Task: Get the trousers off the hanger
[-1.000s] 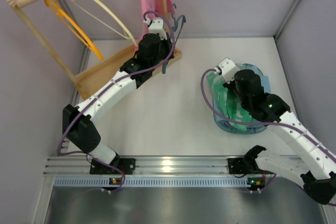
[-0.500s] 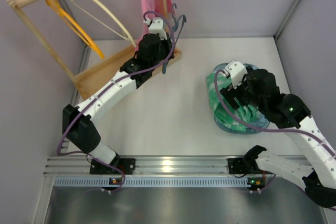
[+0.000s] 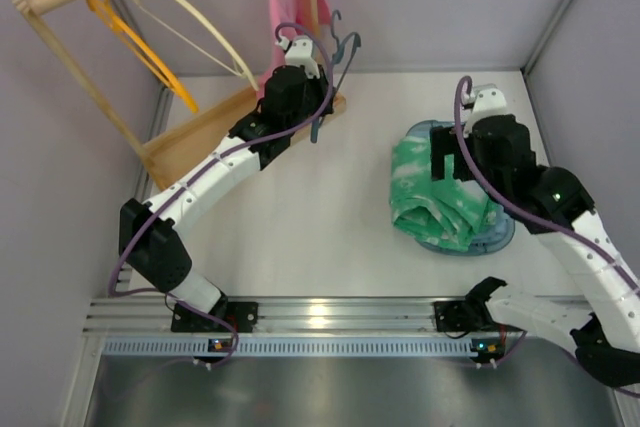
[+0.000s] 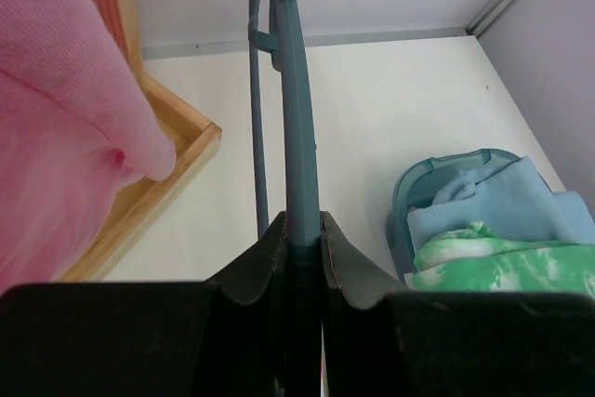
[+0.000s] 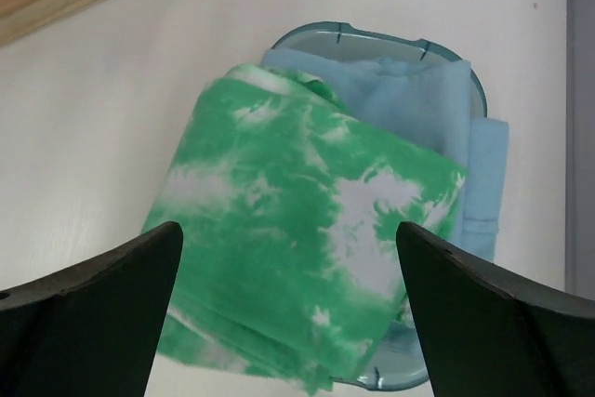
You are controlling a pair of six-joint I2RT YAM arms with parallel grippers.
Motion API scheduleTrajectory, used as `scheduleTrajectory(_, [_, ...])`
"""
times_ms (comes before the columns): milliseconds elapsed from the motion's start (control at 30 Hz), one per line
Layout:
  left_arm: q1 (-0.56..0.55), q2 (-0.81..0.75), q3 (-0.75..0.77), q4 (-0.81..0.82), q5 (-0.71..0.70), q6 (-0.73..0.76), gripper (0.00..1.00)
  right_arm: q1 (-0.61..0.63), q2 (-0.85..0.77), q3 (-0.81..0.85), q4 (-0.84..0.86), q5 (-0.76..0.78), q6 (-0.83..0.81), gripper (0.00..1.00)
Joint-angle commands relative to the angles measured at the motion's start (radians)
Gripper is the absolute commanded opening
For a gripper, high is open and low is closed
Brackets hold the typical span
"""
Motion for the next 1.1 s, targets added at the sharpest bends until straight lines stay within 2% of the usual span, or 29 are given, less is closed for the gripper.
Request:
scheduleTrajectory(0, [0.001, -0.057, -0.015, 0.109, 0.017, -0.015, 0.0, -0.046, 0.121, 0.033, 0.048, 0.117, 0.293, 0.99])
scheduleTrajectory(67, [0.001, -0.06, -0.019, 0.112, 0.017, -0.016, 0.0, -0.149, 0.17, -0.036, 0.048, -0.039, 0.326, 0.99])
scheduleTrajectory(133, [0.0, -0.069, -0.026, 0.114, 0.013, -0.01, 0.0, -0.227, 0.189, -0.136, 0.042, -0.103, 0.36, 0.97])
scheduleTrajectory(167, [0.0, -0.074, -0.027, 0.114, 0.01, -0.007, 0.0, -0.291, 0.185, -0.161, 0.027, -0.103, 0.36, 0.95])
scheduleTrajectory(233, [0.0, -0.081, -0.033, 0.114, -0.004, 0.002, 0.0, -0.316, 0.165, -0.185, 0.005, -0.077, 0.374, 0.97])
scheduleTrajectory(467, [0.001, -0.063, -0.026, 0.114, 0.02, -0.012, 0.0, -0.355, 0.08, -0.142, -0.102, -0.056, 0.473, 0.99])
scheduleTrajectory(767, [0.001, -0.066, -0.029, 0.114, 0.01, -0.001, 0.0, -0.384, 0.05, -0.326, -0.081, -0.108, 0.542, 0.99])
scheduleTrajectory(1067, [0.001, -0.052, -0.022, 0.114, 0.014, 0.001, 0.0, -0.388, 0.02, -0.464, -0.021, -0.05, 0.584, 0.99])
